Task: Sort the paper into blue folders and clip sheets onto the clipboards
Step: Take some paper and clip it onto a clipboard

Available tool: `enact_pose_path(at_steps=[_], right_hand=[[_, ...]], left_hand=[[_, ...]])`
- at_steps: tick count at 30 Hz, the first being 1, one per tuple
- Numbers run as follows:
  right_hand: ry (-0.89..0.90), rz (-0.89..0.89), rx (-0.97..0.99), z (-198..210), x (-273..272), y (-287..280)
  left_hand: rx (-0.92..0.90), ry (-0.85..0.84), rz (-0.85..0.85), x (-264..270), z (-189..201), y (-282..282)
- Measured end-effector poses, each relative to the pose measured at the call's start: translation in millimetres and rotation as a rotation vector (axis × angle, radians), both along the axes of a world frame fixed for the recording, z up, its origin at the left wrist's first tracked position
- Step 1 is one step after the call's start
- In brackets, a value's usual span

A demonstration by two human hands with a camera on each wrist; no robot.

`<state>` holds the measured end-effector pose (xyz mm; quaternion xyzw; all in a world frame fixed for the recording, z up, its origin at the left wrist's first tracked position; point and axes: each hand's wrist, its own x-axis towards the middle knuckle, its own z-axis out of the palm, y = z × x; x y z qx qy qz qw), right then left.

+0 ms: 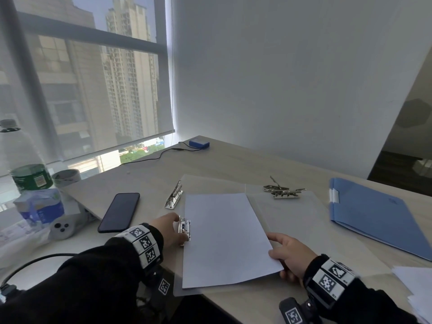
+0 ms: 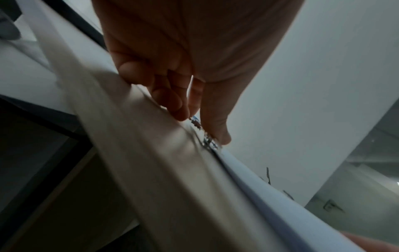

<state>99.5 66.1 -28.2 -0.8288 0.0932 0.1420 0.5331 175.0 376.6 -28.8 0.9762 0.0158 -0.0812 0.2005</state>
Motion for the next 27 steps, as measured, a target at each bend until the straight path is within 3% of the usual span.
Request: enact_pose_path(at_steps=[10,12,15,21,27], right_hand=[[-0.006,-0.019,0.010,1.6,-4.0,1.7],[0.003,-0.030,0.031,3.2,-6.4,5.4],[0.022,-0.041,0.087,3.6,-9.7,16.1],[-0.010,0.055,0.205,10.8,-20.6,38.0],[-0.072,-0.185,0.260,24.5,-58.3,-33.5]], left_hand=[[-0.055,0.012,-0.004,-5.3,0.8,2.3],[-0.118,-0.021,0.036,-5.2,2.8,4.6],[-0.358,-0.160,0.094,-10.5,16.1,-3.1],[-0.689,-0.107,-0.155,-43.6,42.3,-74.8],[-0.800,0.044,-0.328,-73.6,37.5,-158.9]])
